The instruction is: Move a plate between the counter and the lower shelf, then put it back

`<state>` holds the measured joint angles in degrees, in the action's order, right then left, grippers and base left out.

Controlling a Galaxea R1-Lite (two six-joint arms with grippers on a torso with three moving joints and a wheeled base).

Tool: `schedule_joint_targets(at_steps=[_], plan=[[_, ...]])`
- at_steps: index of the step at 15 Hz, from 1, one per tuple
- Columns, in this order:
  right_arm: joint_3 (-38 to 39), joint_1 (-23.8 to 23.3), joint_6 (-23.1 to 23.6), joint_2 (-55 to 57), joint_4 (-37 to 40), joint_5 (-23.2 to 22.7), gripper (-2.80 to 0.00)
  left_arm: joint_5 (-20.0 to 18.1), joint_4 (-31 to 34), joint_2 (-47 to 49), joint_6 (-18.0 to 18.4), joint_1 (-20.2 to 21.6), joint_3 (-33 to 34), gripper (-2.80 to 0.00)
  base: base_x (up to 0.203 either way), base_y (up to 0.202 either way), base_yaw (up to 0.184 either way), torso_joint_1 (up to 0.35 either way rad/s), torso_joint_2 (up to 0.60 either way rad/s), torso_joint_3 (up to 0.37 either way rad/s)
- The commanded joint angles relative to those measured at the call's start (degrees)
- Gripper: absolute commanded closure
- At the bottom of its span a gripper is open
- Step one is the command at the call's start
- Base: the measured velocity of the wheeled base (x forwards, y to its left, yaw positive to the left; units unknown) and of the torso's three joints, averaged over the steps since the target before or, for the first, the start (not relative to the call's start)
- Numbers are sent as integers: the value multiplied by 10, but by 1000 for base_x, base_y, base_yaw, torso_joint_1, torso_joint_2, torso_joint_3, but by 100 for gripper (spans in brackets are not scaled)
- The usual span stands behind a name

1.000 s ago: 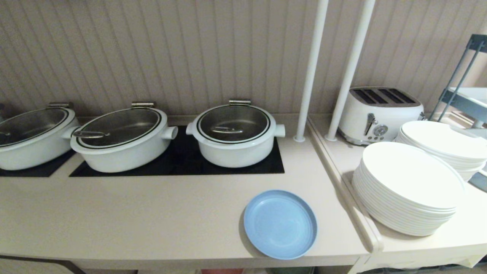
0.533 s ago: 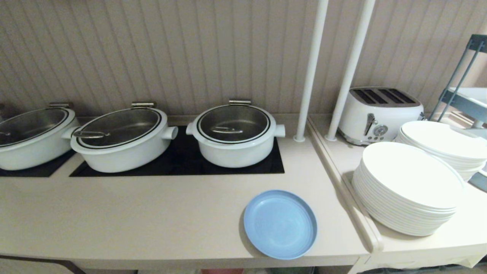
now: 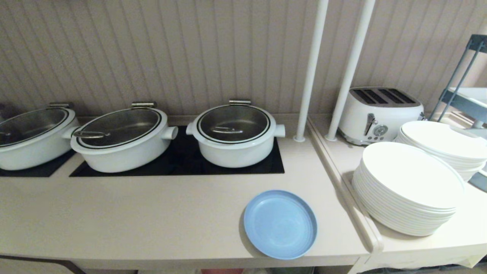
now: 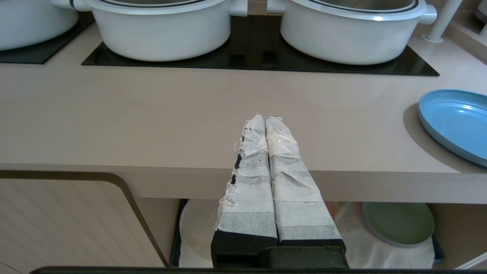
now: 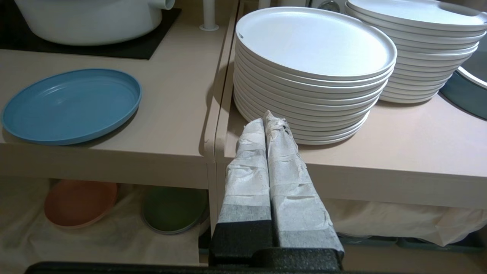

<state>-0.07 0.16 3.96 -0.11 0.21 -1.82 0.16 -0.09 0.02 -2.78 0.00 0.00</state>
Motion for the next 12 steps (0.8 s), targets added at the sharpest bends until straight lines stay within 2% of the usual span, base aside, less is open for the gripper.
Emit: schedule_joint_targets(at_steps=[1, 12], plan=[[1, 1, 0, 1, 1, 0, 0, 0, 0, 0, 0, 0, 0, 0, 0, 0, 0, 0, 0, 0], [1, 1, -2, 1, 1, 1, 0, 0, 0, 0, 0, 0, 0, 0, 0, 0, 0, 0, 0, 0]])
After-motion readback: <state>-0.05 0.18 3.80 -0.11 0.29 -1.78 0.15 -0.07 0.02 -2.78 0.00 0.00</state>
